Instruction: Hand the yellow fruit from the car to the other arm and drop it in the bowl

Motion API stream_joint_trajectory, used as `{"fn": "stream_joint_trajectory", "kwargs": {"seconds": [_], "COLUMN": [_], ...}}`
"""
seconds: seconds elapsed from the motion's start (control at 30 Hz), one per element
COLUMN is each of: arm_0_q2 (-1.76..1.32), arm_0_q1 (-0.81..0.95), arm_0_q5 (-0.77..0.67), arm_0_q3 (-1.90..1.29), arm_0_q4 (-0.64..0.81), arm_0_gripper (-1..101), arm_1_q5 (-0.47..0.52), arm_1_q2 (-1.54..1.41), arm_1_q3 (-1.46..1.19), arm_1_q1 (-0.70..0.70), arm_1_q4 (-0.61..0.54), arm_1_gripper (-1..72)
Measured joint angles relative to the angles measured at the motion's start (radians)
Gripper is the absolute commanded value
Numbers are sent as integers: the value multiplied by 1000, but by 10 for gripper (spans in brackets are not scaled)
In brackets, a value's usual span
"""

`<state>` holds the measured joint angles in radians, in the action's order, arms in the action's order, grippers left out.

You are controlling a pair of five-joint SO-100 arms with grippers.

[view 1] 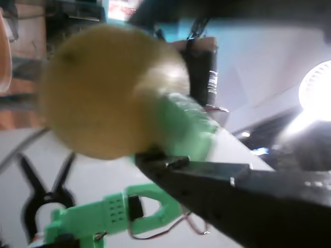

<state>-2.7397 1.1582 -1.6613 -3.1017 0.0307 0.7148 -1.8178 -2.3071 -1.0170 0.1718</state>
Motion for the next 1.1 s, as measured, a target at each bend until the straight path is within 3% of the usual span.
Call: {"fn": "stream_joint_trajectory", "kwargs": {"seconds": [0.57,0.77,1.0,1.1], "arm_0_q2": [0,0,-2,-2], "arm_0_q1": [0,-5,-15,-15], "arm_0_q5": [0,0,0,0], "arm_0_q3": [0,0,0,0], "arm_0_q4": [0,0,0,0], "arm_0_gripper": [549,555,555,500], "arm_1_q5": [9,9,9,9], "arm_1_q2": [-38,-169,-377,-460], "arm_1_q3": [-34,-97,-164,-179], "arm_1_q1": [3,17,127,181], "arm_1_q4": [2,66,187,244], "arm_1_gripper": [1,1,1,1]}}
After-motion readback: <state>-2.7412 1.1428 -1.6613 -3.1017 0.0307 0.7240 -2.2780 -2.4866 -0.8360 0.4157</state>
